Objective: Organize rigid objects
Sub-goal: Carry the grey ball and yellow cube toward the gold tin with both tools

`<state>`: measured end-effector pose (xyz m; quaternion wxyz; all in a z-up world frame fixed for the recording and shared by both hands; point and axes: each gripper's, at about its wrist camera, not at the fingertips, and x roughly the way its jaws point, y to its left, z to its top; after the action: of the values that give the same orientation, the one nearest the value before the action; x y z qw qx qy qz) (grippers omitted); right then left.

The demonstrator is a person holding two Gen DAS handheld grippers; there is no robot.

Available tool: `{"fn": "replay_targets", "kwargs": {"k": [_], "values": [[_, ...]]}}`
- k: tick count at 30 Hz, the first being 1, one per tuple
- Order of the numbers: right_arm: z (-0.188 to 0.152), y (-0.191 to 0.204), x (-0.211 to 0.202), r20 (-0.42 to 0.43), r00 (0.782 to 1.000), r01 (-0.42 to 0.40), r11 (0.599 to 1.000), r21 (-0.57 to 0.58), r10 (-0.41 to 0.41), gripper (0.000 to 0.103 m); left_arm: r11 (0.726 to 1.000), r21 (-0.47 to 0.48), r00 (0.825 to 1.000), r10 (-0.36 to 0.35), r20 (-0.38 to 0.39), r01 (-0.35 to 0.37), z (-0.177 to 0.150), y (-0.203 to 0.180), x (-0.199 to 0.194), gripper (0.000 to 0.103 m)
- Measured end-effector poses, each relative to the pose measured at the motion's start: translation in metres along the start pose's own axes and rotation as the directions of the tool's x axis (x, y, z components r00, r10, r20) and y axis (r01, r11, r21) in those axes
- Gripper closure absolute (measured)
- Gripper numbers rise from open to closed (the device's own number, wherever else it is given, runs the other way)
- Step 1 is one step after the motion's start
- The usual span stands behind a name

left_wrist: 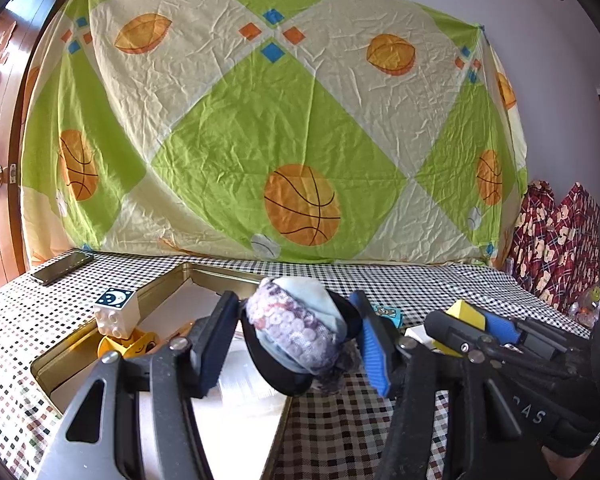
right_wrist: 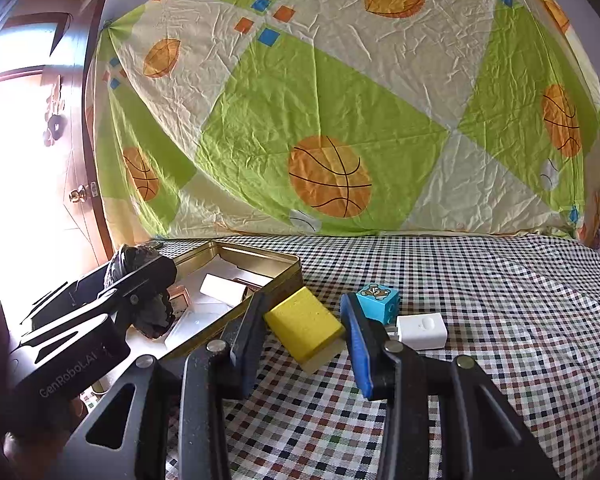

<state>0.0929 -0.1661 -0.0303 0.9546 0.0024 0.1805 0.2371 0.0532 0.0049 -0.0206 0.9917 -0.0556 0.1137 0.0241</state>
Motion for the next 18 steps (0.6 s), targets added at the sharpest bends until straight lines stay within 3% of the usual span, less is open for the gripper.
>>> {"fn": "replay_targets", "kwargs": {"k": [18], "values": [[-0.001,0.023,0.005,0.001,1.000,-0.027,0.999,-0.035,0.027,0.063,1.000,-0.018,0.999,0.021,0.033,-0.020,0.002,0.021,-0.011,0.046]]}}
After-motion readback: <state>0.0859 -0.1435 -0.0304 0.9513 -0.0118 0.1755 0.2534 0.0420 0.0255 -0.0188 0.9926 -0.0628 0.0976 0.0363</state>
